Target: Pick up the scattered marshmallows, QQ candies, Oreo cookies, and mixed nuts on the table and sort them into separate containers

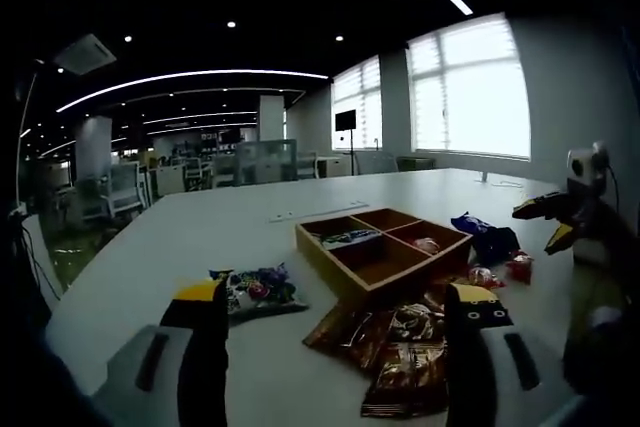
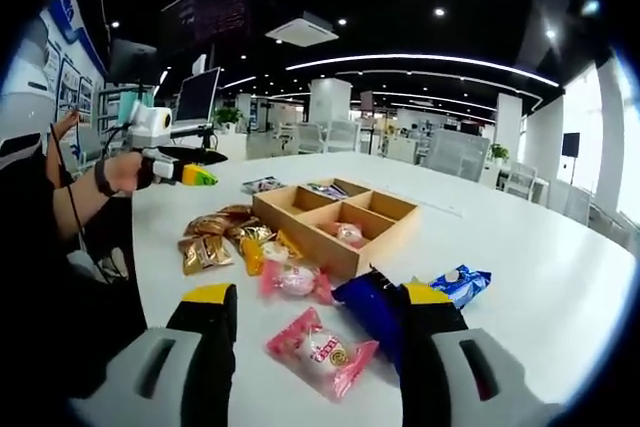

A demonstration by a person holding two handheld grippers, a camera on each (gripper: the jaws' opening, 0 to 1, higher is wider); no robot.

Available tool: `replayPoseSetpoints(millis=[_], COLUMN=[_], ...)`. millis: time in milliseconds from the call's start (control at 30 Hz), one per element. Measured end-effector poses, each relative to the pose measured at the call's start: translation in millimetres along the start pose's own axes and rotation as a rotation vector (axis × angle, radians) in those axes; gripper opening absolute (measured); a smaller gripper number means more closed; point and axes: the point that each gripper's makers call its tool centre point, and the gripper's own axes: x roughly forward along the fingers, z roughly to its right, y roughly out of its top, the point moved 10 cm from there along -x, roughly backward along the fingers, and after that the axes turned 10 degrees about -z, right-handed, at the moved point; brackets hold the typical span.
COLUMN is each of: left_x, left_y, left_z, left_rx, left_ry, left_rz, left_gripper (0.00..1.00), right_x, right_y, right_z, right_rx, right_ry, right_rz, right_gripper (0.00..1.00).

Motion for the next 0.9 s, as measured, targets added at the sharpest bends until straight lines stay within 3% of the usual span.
replayPoseSetpoints(millis=[900], left_x=[-3.7], left_y=[1.8], left_z=[4.2], left_rx=[-0.037], left_ry=[-0.018], left_rz=[0.020], left_gripper=[0.90], right_x=[20.3], right_y=[-29.8], right_z=[-5.5], right_rx=[-0.018], right_ry=[0.096], right_rz=[-0.143], right_gripper=[0.40])
